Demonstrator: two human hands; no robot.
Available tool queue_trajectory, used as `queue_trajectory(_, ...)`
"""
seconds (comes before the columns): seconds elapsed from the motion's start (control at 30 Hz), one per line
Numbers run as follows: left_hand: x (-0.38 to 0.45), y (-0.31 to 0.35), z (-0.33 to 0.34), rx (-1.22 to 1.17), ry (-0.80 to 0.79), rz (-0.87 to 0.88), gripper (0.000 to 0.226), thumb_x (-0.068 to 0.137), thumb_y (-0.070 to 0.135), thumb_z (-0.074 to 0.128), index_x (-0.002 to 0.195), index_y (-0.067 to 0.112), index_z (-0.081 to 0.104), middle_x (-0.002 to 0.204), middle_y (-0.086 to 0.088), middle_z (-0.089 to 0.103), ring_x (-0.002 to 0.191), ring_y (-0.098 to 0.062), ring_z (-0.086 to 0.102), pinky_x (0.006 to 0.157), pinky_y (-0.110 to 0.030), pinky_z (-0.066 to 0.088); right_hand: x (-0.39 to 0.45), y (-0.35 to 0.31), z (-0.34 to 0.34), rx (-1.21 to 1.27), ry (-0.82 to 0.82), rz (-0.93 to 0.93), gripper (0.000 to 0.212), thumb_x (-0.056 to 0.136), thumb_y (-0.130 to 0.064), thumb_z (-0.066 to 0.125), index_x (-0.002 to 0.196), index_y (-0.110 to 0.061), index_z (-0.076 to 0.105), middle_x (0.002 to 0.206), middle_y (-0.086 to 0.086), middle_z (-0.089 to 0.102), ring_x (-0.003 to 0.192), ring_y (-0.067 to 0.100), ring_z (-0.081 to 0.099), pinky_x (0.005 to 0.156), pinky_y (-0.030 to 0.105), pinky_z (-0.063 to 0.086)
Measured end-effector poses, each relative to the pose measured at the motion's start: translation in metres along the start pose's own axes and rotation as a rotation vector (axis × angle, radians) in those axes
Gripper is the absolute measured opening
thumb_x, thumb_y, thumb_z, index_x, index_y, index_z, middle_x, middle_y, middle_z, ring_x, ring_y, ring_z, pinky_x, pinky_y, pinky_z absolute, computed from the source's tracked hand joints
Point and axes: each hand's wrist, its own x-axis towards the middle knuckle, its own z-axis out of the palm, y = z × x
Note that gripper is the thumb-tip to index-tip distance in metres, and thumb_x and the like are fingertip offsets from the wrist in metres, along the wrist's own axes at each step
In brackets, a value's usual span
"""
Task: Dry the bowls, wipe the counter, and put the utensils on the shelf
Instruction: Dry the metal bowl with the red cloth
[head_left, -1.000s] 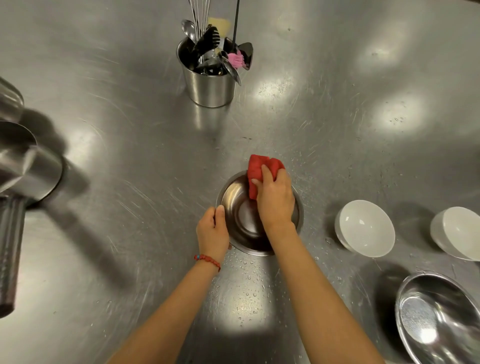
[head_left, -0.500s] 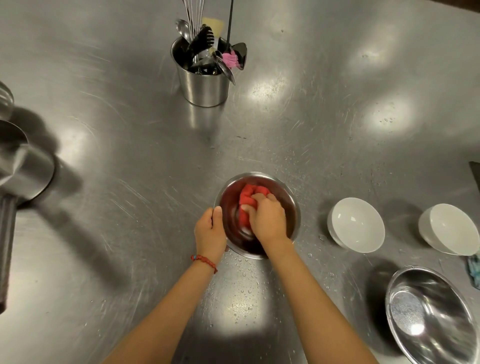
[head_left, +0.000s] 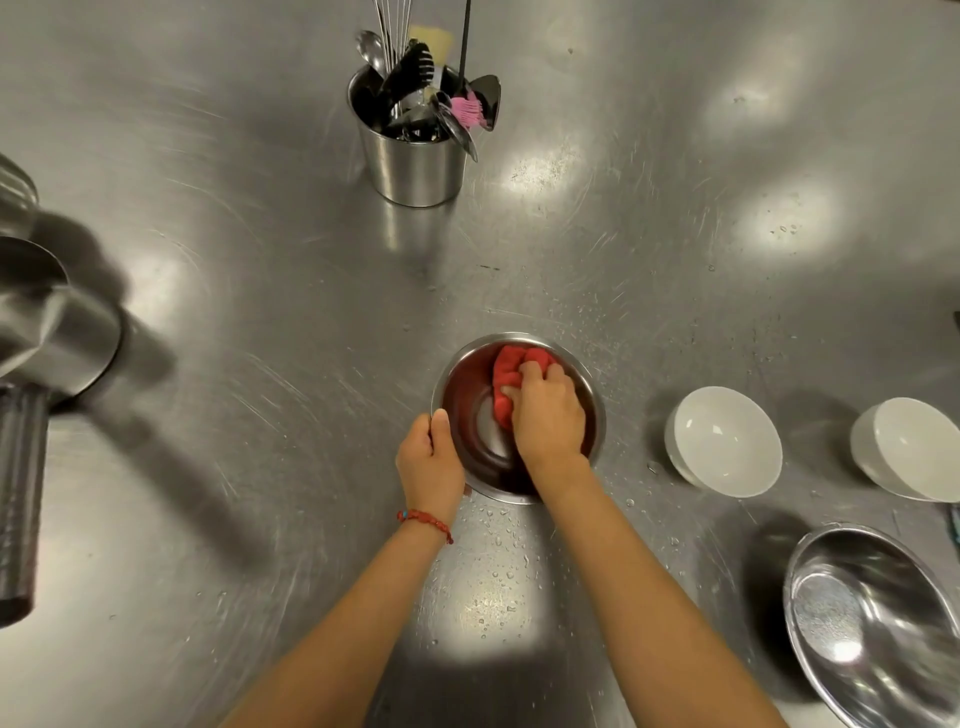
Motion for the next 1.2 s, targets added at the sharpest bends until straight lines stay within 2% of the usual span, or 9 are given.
queue_trajectory(0.1, -0.004, 0.003, 0.004, -0.007, 0.052, -0.016, 0.046, 0.094, 0.014, 0.045, 0.05, 0.019, 0.031, 0.049, 0.004, 0.032, 0.047, -0.008, 0.028, 0.043, -0.009, 0.032, -0.009, 0.013, -0.007, -0.048, -0.082, 0.049, 0.033, 0.095, -0.026, 0.046, 0.118, -0.004, 0.051, 0.12, 0.021, 0.051, 0.107, 0.036, 0.052, 0.086, 0.041, 0.045)
queue_trajectory(0.3, -0.007, 0.007, 0.006, 0.03, 0.037, -0.046, 0.044, 0.094, 0.014, 0.043, 0.052, 0.019, 0.033, 0.051, 0.003, 0.036, 0.048, -0.007, 0.031, 0.045, -0.007, 0.034, -0.032, 0.01, -0.011, 0.221, -0.328, -0.004, 0.025, 0.085, -0.024, 0.062, 0.106, -0.011, 0.066, 0.109, 0.011, 0.066, 0.1, 0.028, 0.061, 0.087, 0.029, 0.044)
queue_trajectory(0.4, -0.005, 0.008, 0.002, 0.063, 0.0, -0.039, 0.04, 0.094, 0.014, 0.043, 0.055, 0.017, 0.038, 0.054, 0.004, 0.041, 0.052, -0.01, 0.036, 0.049, -0.022, 0.027, -0.034, 0.006, -0.014, 0.418, -0.407, -0.048, 0.022, 0.084, -0.021, 0.064, 0.103, -0.01, 0.069, 0.109, 0.007, 0.068, 0.1, 0.021, 0.061, 0.086, 0.023, 0.041)
queue_trajectory(0.57, -0.005, 0.01, -0.005, 0.049, -0.107, -0.101, 0.038, 0.093, 0.023, 0.045, 0.056, 0.014, 0.04, 0.056, 0.002, 0.043, 0.056, -0.015, 0.039, 0.046, -0.018, 0.031, -0.051, 0.009, -0.017, 0.714, -0.229, -0.028, 0.019, 0.082, -0.019, 0.067, 0.1, -0.012, 0.069, 0.101, 0.002, 0.069, 0.092, 0.013, 0.06, 0.082, 0.016, 0.041)
queue_trajectory(0.7, -0.009, 0.016, -0.018, 0.132, -0.176, -0.125, 0.03, 0.091, 0.035, 0.047, 0.073, 0.013, 0.043, 0.067, -0.003, 0.053, 0.063, -0.024, 0.053, 0.059, -0.033, 0.044, -0.073, 0.02, -0.023, 0.821, -0.033, 0.056, 0.021, 0.079, -0.025, 0.069, 0.1, -0.023, 0.068, 0.091, -0.017, 0.063, 0.084, -0.002, 0.058, 0.08, 0.012, 0.044)
queue_trajectory(0.8, -0.015, 0.026, -0.032, 0.289, -0.151, 0.066, 0.018, 0.088, 0.024, 0.053, 0.089, 0.007, 0.045, 0.083, -0.009, 0.053, 0.075, -0.027, 0.05, 0.067, -0.037, 0.044, -0.094, 0.037, -0.03, 0.847, 0.04, 0.115, 0.023, 0.078, -0.027, 0.07, 0.101, -0.024, 0.067, 0.093, -0.009, 0.066, 0.087, 0.007, 0.061, 0.082, 0.024, 0.049)
queue_trajectory(0.9, -0.03, 0.039, -0.039, 0.46, -0.144, 0.393, 0.027, 0.084, 0.021, 0.055, 0.101, 0.0, 0.055, 0.101, -0.02, 0.056, 0.086, -0.032, 0.051, 0.072, -0.035, 0.041, -0.116, 0.059, -0.035, 0.828, 0.116, 0.147, 0.025, 0.078, -0.023, 0.071, 0.102, -0.019, 0.068, 0.096, 0.001, 0.069, 0.087, 0.013, 0.061, 0.083, 0.026, 0.047)
queue_trajectory(1.07, -0.078, 0.049, -0.027, 0.643, -0.407, 0.743, 0.05, 0.082, 0.034, 0.037, 0.112, 0.0, 0.058, 0.115, -0.02, 0.062, 0.102, -0.036, 0.057, 0.085, -0.045, 0.045, -0.152, 0.107, -0.046, 0.795, 0.198, 0.196, 0.028, 0.077, -0.022, 0.072, 0.104, -0.018, 0.067, 0.099, -0.001, 0.068, 0.087, 0.012, 0.059, 0.078, 0.016, 0.04)
queue_trajectory(1.2, -0.131, 0.046, -0.003, 0.77, -0.502, 0.876, 0.036, 0.083, 0.019, 0.057, 0.111, -0.003, 0.061, 0.114, -0.021, 0.063, 0.105, -0.036, 0.06, 0.086, -0.049, 0.047, -0.189, 0.161, -0.061, 0.745, 0.276, 0.22, 0.028, 0.075, -0.025, 0.073, 0.102, -0.021, 0.067, 0.091, -0.005, 0.061, 0.085, 0.01, 0.056, 0.075, 0.014, 0.036)
